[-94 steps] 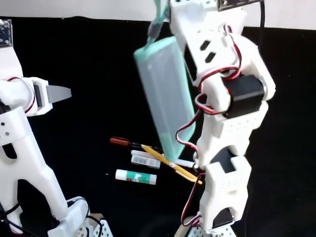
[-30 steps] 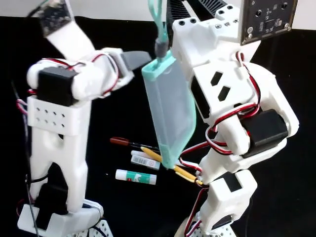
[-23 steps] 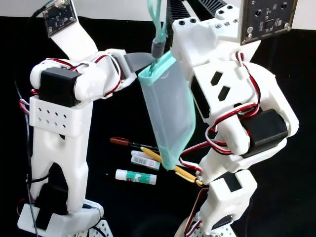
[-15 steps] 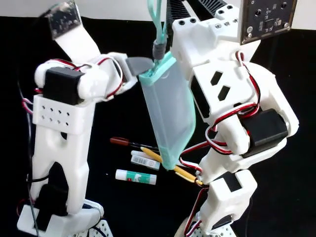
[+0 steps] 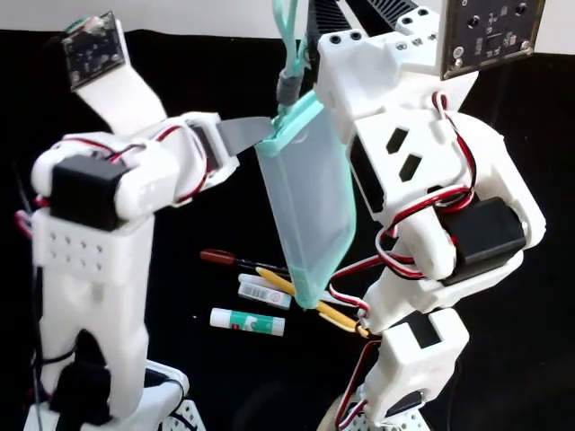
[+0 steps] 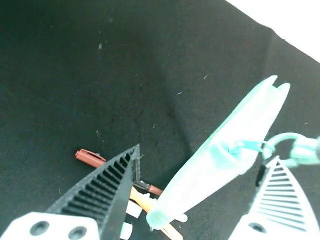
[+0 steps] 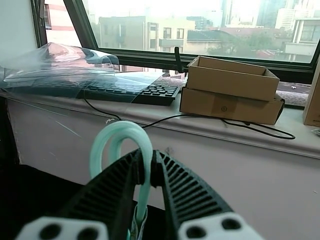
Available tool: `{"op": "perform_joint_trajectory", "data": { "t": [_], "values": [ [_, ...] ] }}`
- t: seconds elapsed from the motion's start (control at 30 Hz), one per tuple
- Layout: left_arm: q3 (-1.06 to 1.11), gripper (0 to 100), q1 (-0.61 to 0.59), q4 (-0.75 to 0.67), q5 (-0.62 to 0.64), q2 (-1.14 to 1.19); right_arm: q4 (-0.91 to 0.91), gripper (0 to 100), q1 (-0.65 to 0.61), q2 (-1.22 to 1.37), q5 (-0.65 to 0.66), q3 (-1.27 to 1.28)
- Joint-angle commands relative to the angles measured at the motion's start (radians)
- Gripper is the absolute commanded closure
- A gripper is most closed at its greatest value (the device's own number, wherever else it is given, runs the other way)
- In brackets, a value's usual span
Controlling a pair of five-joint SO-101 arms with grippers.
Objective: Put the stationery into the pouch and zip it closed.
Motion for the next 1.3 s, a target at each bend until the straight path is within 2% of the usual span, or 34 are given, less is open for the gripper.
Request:
{"op": "perform_joint_trajectory", "data": {
  "t": [0.0,0.3,0.57,0.8,0.97,1.27],
  "values": [
    [0.001,62,0.013,0.0,-0.006,0.035,-0.025,99.2,0.012,-0.005,-0.008,-0.047],
    [0.015,63,0.016,0.006,-0.02,0.076,-0.022,99.2,0.012,-0.005,-0.008,-0.048],
    [0.174,88,0.058,0.008,-0.249,0.068,-0.025,99.2,0.012,-0.005,-0.008,-0.048],
    [0.188,99,0.061,0.009,-0.334,0.068,-0.025,99.2,0.013,-0.005,-0.008,-0.048],
    [0.188,99,0.061,0.009,-0.384,0.068,-0.027,99.2,0.018,-0.005,-0.008,-0.054],
    [0.183,99,0.061,0.011,-0.468,-0.064,-0.07,99.2,0.122,-0.01,-0.012,-0.097]
  ]
}}
